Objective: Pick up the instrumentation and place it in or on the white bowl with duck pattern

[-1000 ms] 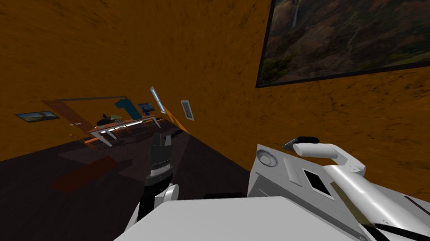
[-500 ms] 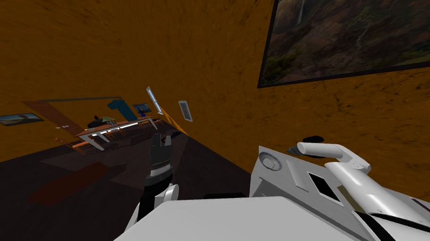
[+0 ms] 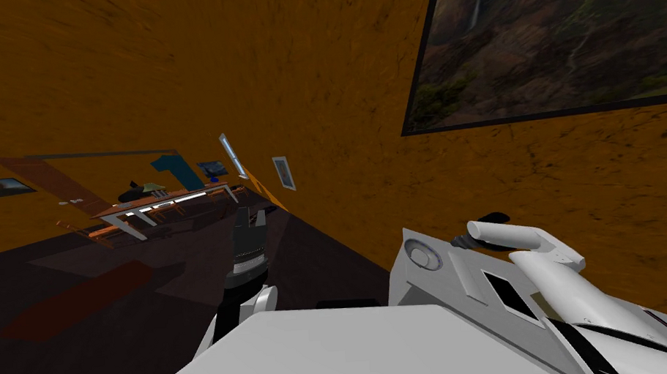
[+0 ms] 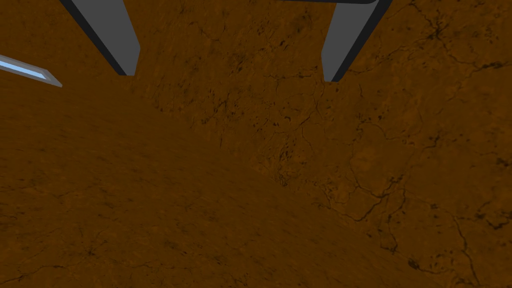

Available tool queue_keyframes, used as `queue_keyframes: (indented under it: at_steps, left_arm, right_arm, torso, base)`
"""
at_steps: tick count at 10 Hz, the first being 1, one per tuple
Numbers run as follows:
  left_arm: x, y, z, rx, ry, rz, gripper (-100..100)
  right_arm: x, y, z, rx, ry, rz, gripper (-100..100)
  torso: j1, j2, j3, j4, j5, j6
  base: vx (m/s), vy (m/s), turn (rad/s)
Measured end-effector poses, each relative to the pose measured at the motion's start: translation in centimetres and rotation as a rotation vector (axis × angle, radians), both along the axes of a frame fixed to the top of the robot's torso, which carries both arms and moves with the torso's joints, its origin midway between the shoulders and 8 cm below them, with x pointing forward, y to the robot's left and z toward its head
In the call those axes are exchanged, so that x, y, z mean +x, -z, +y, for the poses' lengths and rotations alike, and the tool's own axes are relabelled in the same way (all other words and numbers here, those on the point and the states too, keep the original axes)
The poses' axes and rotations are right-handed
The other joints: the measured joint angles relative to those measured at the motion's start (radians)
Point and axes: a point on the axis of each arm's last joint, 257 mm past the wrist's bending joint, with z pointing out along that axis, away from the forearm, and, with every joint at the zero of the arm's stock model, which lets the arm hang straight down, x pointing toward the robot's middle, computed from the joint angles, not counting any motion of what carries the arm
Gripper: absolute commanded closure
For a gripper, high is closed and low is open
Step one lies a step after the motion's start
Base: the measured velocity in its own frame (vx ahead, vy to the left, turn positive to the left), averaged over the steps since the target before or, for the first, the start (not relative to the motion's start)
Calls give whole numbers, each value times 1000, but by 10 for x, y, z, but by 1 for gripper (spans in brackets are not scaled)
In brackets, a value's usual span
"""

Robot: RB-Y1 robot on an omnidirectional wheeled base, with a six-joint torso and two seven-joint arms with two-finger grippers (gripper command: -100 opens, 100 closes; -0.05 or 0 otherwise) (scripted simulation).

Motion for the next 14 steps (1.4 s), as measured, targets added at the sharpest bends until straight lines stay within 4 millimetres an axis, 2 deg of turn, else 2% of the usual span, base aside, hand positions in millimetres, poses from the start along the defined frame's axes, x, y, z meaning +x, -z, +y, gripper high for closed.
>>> queue_keyframes:
  at_steps: [2, 7, 8, 14]
  left_arm:
    - [0, 0, 0, 0, 0, 0, 0]
    - [0, 0, 0, 0, 0, 0, 0]
    - [0, 0, 0, 0, 0, 0, 0]
    - [0, 0, 0, 0, 0, 0, 0]
  right_arm:
    - [-16, 13, -2, 64, 67, 24, -100]
    - [-59, 52, 12, 266, 267, 94, -100]
    - [-74, 64, 21, 317, 314, 115, -100]
    - [-114, 108, 62, 499, 470, 198, -100]
  torso:
    - [0, 0, 0, 0, 0, 0]
    - [-1, -1, -1, 0, 0, 1]
    - [-3, -1, -1, 0, -1, 0]
    - [-3, 1, 0, 0, -1, 0]
  base:
    - [65, 16, -68]
    - [86, 4, -105]
    - [83, -21, -38]
    - [73, -19, -69]
